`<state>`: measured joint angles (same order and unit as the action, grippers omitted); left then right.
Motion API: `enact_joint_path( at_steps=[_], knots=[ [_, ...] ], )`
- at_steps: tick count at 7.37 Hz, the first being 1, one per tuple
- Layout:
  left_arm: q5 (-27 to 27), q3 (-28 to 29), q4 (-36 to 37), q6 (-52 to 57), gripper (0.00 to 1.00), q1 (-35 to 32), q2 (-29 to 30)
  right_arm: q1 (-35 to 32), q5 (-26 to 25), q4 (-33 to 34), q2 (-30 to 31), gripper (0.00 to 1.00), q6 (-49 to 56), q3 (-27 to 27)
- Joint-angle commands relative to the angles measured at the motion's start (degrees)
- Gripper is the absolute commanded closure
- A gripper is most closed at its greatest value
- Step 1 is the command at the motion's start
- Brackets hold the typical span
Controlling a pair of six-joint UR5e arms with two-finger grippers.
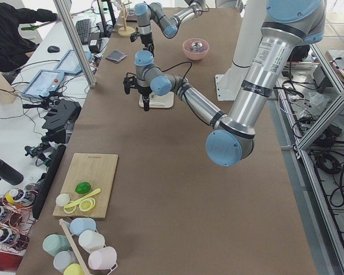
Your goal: Stack green bowls together
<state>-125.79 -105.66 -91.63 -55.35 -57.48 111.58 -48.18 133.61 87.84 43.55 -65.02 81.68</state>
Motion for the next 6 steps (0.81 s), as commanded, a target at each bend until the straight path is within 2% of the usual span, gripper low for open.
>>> enact_joint_path(
  at_steps=[1,2,3,5,6],
  knots=[
    [0.20,-6.90,18.17,27.60,0.02,-8.92,-4.32,-4.80,0.43,9.22,9.23,0.00,11.06,9.07],
    [-0.06,-6.66,18.42,36.27,0.02,-14.88,-8.71,-7.69,-0.27,14.07,13.28,0.00,20.54,11.98],
    [-0.24,-5.79,17.99,39.41,0.02,-20.16,-11.62,-12.42,-0.28,15.07,17.67,0.00,29.68,13.57],
    [-0.59,-0.97,14.40,39.70,0.02,-26.61,-11.91,-21.21,-0.37,14.47,27.34,0.00,48.13,14.38],
    [-2.86,0.62,14.38,39.61,0.02,-28.02,-11.92,-27.00,-0.45,14.29,31.64,0.00,57.80,13.68]
  ],
)
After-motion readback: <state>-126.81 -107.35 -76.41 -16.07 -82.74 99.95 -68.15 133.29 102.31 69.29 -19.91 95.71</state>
